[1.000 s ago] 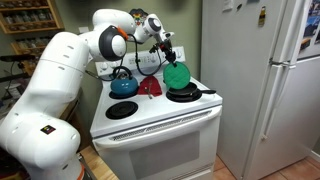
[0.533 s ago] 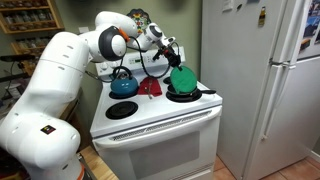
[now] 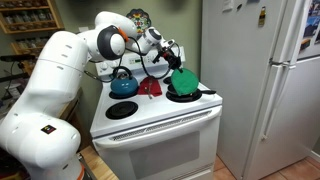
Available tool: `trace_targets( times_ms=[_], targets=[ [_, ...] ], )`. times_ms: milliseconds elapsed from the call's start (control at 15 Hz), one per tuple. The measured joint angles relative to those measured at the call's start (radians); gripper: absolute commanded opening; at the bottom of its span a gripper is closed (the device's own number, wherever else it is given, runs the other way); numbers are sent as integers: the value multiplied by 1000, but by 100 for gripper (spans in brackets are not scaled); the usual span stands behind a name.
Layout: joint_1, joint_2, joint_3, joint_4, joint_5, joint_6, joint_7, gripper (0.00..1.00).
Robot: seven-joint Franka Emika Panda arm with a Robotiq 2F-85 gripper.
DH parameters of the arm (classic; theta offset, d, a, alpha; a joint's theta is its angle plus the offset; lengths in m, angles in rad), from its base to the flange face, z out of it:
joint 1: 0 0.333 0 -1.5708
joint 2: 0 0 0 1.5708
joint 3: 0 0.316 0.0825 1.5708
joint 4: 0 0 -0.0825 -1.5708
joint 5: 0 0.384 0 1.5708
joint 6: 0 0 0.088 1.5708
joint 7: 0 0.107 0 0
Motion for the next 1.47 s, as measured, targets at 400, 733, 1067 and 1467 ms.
trace_targets(
  times_ms=[400, 733, 1067, 1467],
  targets=[
    [11, -1, 1, -7, 7, -68, -20, 67],
    [17, -1, 3, -7, 12, -106, -35, 100],
    [16, -1, 3, 0, 112, -211, -49, 100],
    [-7, 4, 2, 43, 292, -350, -87, 100]
  ],
)
